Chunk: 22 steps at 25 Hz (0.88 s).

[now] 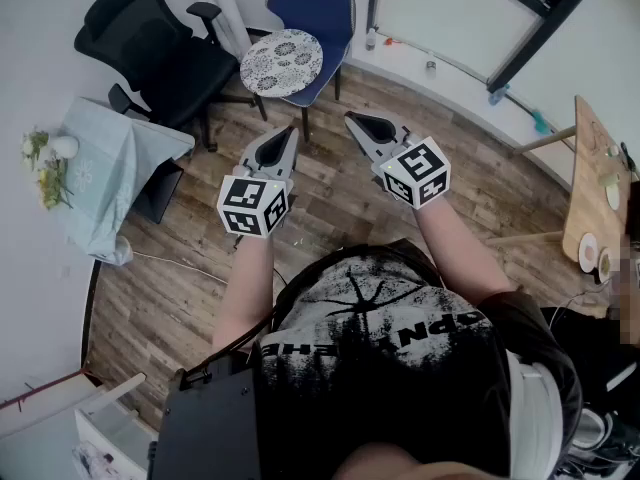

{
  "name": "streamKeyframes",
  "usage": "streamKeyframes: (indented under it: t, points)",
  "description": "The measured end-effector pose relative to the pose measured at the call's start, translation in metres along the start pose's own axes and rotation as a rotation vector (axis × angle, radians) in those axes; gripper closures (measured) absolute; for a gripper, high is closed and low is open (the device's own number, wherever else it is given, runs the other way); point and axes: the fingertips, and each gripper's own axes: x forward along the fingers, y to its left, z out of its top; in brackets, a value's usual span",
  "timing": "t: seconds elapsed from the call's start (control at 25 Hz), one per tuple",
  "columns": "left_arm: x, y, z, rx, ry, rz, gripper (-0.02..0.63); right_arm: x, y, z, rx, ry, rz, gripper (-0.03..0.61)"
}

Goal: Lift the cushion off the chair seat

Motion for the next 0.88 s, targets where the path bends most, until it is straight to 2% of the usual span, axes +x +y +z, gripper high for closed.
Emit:
streamKeyframes:
  t: [0.36,0.56,0.88]
  points:
    - [0.0,0.002,-0.008,-0.001,0.021,-0.005,0.601,0.0,0.004,-0.006,0.023,0.013,-0.001,0.561]
    - [0.0,0.007,-0.008,-0.027,0.004,-0.012,0.601,0.004,0.005,-0.007,0.039,0.006,0.01,0.561]
    - [0.009,0.003,-0.019,0.016,0.032,-0.021,0.601,0.005,0.004,-0.015,0.044,0.022,0.002,0.56]
